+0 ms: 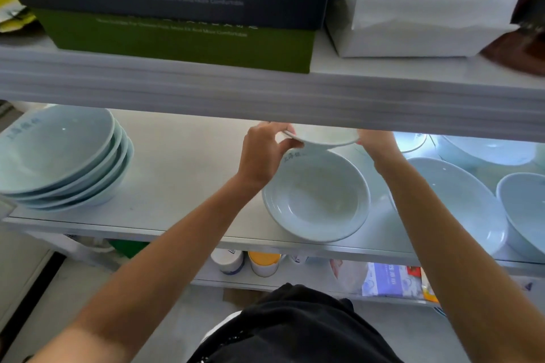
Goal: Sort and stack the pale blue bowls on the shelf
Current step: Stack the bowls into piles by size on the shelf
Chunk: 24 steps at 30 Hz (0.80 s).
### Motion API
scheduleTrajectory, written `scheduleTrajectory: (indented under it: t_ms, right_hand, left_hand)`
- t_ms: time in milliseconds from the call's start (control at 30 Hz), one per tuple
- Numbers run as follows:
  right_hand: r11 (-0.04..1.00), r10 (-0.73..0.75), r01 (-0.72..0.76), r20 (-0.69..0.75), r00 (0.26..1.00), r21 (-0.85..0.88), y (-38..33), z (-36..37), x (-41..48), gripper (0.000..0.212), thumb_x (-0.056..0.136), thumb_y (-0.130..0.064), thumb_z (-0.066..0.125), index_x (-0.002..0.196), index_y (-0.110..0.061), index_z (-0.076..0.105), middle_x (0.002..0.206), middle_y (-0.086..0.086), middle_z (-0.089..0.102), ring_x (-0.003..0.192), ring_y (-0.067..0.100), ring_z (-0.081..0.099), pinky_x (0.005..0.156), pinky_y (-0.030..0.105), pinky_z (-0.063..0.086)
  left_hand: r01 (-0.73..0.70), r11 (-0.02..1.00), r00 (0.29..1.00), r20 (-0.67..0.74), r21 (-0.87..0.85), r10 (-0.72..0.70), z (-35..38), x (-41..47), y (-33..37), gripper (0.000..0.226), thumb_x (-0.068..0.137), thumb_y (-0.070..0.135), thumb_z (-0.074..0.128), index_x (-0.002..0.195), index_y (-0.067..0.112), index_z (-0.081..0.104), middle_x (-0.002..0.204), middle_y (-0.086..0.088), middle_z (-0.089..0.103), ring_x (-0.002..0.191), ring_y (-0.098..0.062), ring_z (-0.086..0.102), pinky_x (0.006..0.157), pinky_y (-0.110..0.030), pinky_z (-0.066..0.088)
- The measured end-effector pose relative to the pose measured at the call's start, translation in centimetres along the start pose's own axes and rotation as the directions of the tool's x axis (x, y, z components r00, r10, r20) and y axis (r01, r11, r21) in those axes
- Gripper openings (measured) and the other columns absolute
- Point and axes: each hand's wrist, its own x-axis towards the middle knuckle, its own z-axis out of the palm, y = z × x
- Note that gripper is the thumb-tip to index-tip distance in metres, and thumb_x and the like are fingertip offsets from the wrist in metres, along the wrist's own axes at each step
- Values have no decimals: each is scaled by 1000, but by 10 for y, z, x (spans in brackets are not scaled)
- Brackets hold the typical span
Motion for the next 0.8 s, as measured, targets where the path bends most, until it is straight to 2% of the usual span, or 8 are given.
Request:
scheduleTrajectory:
  t_ms: [67, 100, 167, 200, 333, 500, 633, 800]
  right_hand:
    - [997, -73, 72, -52, 996, -11, 2, -9, -16, 11, 84, 0, 47, 85, 4, 58, 76, 7, 45, 71, 15, 37, 64, 28, 33]
    - [993, -104, 101, -43, 994, -58, 5, -13, -24, 16, 82, -2, 46, 86, 2, 61, 75, 7, 45, 63, 14, 34, 61, 27, 31]
    - [978, -146, 145, 5, 989, -152, 11, -20, -41, 33, 81, -1, 44, 105, -4, 68, 83, 1, 54, 53, 7, 37, 56, 21, 34]
    - [971, -160, 160, 13, 987, -179, 13, -22, -50, 38, 83, 1, 44, 112, -10, 66, 91, -1, 59, 53, 5, 43, 57, 16, 35]
    - [958, -173, 161, -31, 984, -239, 26, -22, -74, 43, 87, 2, 43, 123, -16, 60, 112, 3, 64, 56, 10, 46, 65, 19, 34]
    - [967, -119, 108, -37, 992, -230, 42, -21, -89, 48, 89, 0, 42, 128, -22, 55, 87, 12, 62, 54, 14, 42, 61, 28, 36]
    - [967, -125, 112, -43, 991, -228, 53, -15, -98, 47, 92, 0, 39, 130, -25, 53, 57, 0, 44, 50, 15, 36, 50, 17, 34]
    - [966, -102, 91, -35, 994, -240, 64, -3, -108, 45, 94, -4, 38, 132, -23, 52, 56, 0, 41, 50, 14, 35, 52, 23, 31]
  left_hand:
    - [-13, 999, 1000, 24, -34, 13, -5, -18, 3, 18, 72, 27, 78, 79, 12, 71, 80, 3, 69, 72, -15, 60, 67, -20, 42]
    - [-5, 999, 999, 42, -45, 7, -6, -26, 3, 19, 72, 28, 77, 79, 12, 70, 80, 1, 68, 72, -14, 59, 65, -20, 42]
    - [12, 998, 996, 86, -61, -6, -7, -42, 1, 21, 72, 30, 74, 80, 11, 70, 82, -5, 69, 73, -19, 62, 66, -24, 45]
    - [10, 997, 995, 103, -71, -2, -8, -49, 2, 22, 73, 31, 73, 81, 11, 70, 84, -7, 69, 75, -21, 63, 66, -27, 48]
    - [-16, 999, 991, 129, -47, 22, -4, -68, -1, 23, 74, 31, 69, 84, 11, 69, 89, -9, 69, 80, -26, 64, 65, -35, 54]
    - [-42, 999, 986, 160, -3, 42, 1, -92, -9, 22, 79, 47, 58, 88, 27, 58, 90, -6, 68, 81, -23, 63, 61, -35, 54]
    - [-69, 991, 983, 176, 114, 49, 3, -106, -14, 24, 83, 45, 54, 92, 23, 58, 93, -7, 65, 86, -25, 62, 61, -27, 50]
    - [-154, 964, 981, 154, 219, 121, -2, -111, -18, 18, 85, 40, 52, 93, 24, 53, 99, -9, 67, 98, -28, 61, 89, -40, 51]
